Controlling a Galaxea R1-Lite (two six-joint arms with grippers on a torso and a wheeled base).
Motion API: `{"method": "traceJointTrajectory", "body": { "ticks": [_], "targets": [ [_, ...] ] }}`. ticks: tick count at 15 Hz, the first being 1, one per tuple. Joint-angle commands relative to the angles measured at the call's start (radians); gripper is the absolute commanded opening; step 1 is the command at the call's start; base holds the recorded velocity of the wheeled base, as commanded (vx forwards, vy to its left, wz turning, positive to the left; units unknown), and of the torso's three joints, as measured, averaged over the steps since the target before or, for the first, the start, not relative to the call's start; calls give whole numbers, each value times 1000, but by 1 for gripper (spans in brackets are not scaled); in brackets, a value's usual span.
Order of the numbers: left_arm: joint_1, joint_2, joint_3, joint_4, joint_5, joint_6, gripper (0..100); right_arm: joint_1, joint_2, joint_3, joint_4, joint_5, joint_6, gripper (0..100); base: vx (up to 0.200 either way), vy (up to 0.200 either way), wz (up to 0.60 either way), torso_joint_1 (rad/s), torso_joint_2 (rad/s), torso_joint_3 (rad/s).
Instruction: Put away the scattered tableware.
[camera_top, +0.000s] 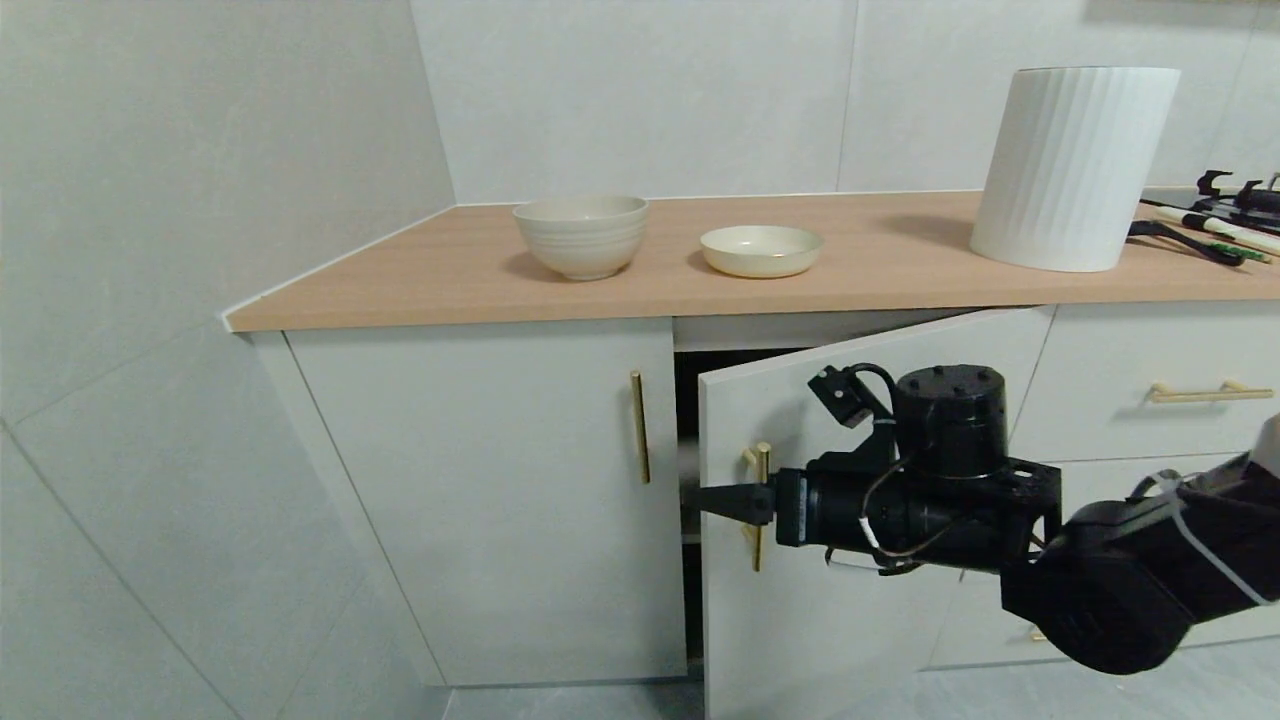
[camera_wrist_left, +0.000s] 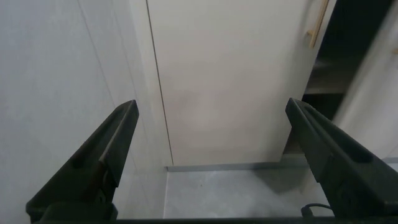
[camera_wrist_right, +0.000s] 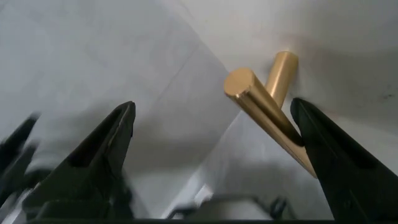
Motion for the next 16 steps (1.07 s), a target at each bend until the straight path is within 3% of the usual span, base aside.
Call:
{"method": "traceJointTrajectory", "body": {
  "ticks": [1,8,10,12,13,15,16],
  "targets": [
    [0,0,0,0,0,0,100,8,-115,103,0,82,0,100,0,0,0,0,0,0],
    [0,0,0,-3,-1,6,100,13,-171,160,-12,111,-1,100,0,0,0,0,0,0],
    [0,0,-78,-17,-21,-2,100,23,-171,162,-12,111,-1,100,0,0,0,0,0,0],
    [0,20,-207,44,-150,-2,100,34,-169,163,-12,111,-3,100,0,0,0,0,0,0],
    [0,100,-337,146,-268,-2,100,37,-169,162,-12,110,-4,100,0,0,0,0,0,0],
    [0,318,-515,255,-373,0,100,37,-171,162,-12,110,-4,100,0,0,0,0,0,0],
    [0,382,-538,253,-393,1,100,37,-171,162,-12,108,-4,100,0,0,0,0,0,0]
  ]
}}
